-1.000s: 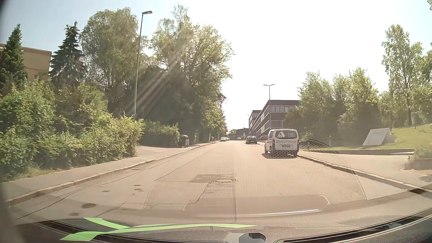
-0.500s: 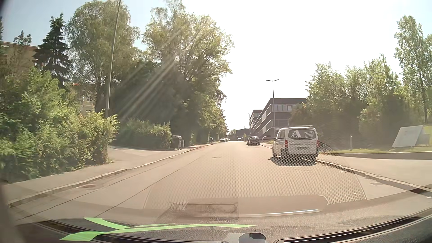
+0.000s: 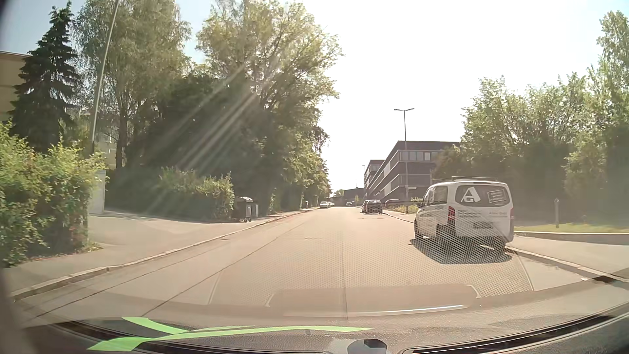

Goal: Follow the waypoints while adhering to traffic rules and regulations

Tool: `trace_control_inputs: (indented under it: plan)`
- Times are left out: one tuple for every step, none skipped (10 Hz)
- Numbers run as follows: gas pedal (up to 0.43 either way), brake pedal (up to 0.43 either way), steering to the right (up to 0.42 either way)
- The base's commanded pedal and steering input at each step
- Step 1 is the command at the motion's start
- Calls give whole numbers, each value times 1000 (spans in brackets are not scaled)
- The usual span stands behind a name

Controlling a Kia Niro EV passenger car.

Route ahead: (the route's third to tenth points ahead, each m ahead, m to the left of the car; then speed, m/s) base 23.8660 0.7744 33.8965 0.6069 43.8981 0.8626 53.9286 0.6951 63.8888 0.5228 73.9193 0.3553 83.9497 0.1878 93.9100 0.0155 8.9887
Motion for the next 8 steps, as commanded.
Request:
trace_control_inputs:
  plan:
    - [220,0,-3]
    - [220,0,-3]
    - [220,0,-1]
    - [220,0,0]
    - [220,0,0]
    - [220,0,0]
    - [220,0,0]
    - [220,0,0]
